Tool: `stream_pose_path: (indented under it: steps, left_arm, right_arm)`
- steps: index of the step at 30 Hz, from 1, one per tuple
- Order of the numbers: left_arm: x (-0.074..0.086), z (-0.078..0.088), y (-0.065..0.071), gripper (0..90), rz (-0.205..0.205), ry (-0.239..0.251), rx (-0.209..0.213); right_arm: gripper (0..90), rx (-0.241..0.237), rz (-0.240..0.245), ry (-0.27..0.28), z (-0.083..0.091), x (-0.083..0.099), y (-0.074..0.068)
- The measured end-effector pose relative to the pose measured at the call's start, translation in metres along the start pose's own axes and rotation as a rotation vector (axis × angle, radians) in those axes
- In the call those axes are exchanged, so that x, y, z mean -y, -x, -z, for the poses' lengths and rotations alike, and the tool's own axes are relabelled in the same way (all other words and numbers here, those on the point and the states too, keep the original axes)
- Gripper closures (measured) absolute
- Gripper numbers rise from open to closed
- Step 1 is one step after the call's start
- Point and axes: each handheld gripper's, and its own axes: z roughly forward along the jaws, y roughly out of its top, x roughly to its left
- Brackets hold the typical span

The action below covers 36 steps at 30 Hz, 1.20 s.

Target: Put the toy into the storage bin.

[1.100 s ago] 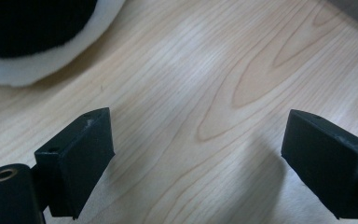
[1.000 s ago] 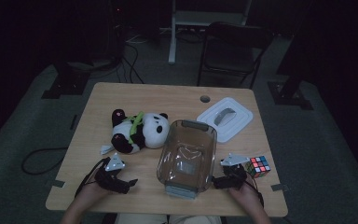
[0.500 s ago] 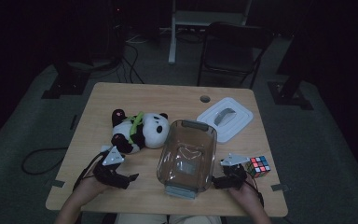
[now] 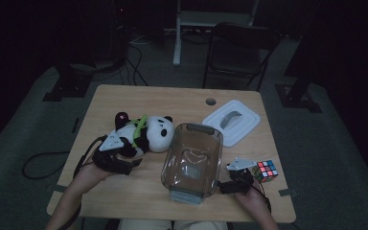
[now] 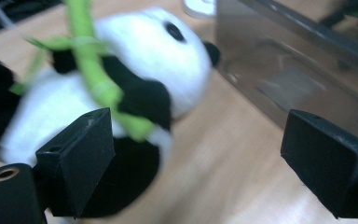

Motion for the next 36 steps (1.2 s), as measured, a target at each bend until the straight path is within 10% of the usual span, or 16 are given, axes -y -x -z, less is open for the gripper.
stream_pose_path:
  steps: [23,36]
  left_arm:
    - [-0.038,-0.052,-0.076,10.6,0.115,-0.036,-0.015]
    - [-0.029,-0.083,-0.081,28.2,0.134,-0.154,-0.031]
  right_arm:
    - [12.3,0.000,0.000,0.000,0.000,0.000,0.000]
    - [12.3,0.000,0.000,0.000,0.000,0.000,0.000]
